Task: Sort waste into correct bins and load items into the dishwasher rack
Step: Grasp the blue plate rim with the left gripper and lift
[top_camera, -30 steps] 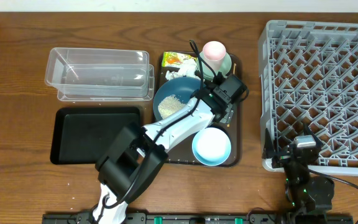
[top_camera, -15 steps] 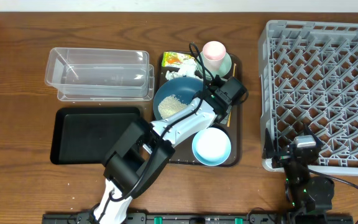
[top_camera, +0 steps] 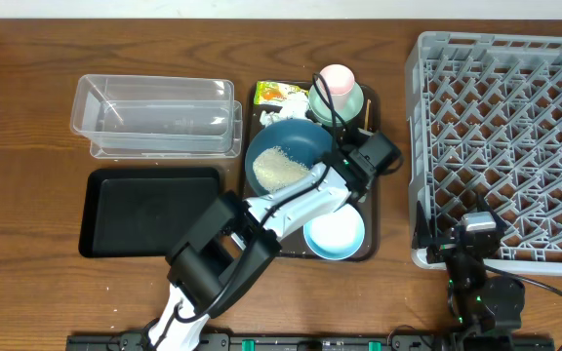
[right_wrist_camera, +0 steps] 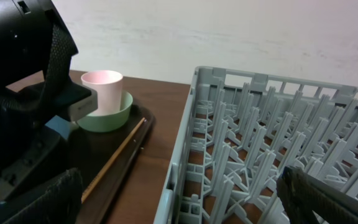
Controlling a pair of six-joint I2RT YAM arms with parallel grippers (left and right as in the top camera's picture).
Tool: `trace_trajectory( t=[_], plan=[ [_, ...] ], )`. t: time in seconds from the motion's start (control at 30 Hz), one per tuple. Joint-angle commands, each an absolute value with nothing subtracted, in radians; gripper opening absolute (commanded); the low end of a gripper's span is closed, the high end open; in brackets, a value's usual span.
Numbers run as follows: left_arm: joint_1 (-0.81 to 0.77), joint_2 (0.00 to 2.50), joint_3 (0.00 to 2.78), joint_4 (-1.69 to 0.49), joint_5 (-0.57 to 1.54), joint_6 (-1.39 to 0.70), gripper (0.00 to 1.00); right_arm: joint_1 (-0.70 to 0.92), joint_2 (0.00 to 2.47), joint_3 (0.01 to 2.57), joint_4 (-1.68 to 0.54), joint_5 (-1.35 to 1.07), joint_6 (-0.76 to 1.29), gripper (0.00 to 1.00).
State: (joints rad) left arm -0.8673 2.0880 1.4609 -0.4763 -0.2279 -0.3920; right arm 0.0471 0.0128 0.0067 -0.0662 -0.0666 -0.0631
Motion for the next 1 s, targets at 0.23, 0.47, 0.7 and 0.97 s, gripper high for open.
trace_trajectory(
  t=[0.23, 0.47, 0.7, 0.97],
  plan=[
    [-0.876, 2.057, 1.477, -0.477, -0.283, -0.39, 0.12, 0.033, 0.009, 0.006, -0.07, -0.06, -0.076, 0.99],
    [-0.876, 2.001, 1.478, -0.504, -0.283, -0.39, 0.06, 0.033, 0.009, 0.006, -0.07, -0.06, -0.076, 0.99],
    [-0.877, 1.917, 1.478, -0.519, -0.309, -0.39, 0.06, 0.033, 0.009, 0.006, -0.07, -0.06, -0.076, 0.99],
    [-0.877, 1.856, 1.478, -0.578, -0.309, -0.4, 0.06, 0.033, 0.009, 0.006, -0.07, -0.06, -0.076, 0.99]
  ],
)
